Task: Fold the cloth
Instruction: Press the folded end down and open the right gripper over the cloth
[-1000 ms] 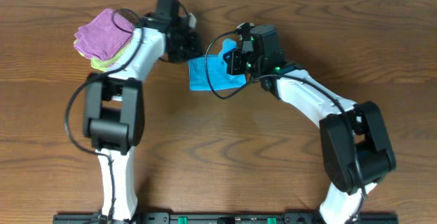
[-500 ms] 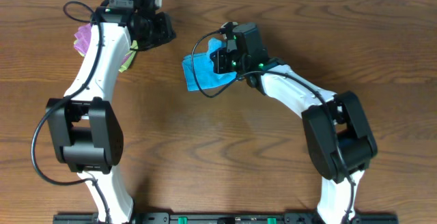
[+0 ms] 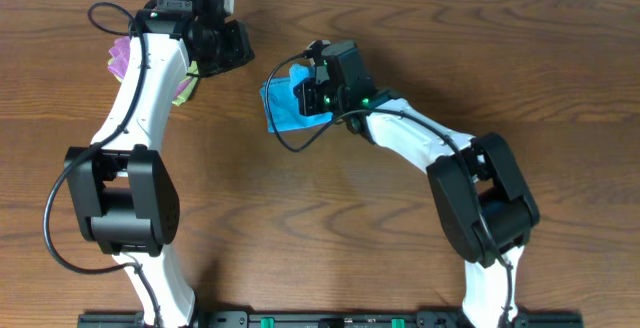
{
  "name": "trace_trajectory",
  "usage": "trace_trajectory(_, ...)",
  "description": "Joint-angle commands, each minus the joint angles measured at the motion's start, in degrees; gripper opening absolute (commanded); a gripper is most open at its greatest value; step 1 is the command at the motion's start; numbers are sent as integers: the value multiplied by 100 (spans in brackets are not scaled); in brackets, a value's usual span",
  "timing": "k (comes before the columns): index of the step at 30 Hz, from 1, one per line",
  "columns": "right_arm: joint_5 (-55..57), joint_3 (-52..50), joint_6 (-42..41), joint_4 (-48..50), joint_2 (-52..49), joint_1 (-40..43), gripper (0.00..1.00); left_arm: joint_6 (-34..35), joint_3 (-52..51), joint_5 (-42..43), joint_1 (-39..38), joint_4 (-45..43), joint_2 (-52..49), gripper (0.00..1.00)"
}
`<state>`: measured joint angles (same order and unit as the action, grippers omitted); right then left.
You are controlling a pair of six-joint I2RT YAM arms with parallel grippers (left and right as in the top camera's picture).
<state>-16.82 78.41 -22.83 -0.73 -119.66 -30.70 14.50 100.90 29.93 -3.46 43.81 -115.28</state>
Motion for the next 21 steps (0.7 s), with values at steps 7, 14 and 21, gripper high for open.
trace_trajectory(7, 33, 125, 15, 278, -133, -275, 26, -227, 98, -50, 101, 173, 173, 6)
trace_trajectory(14, 31, 127, 15, 463, -133, -428, 34, -297, 98, -50, 286, 229, 350, 6)
trace_trajectory(21, -11, 131, 15, 317, -11, -361, 66, -361, 98, -44, 468, 236, 487, 6)
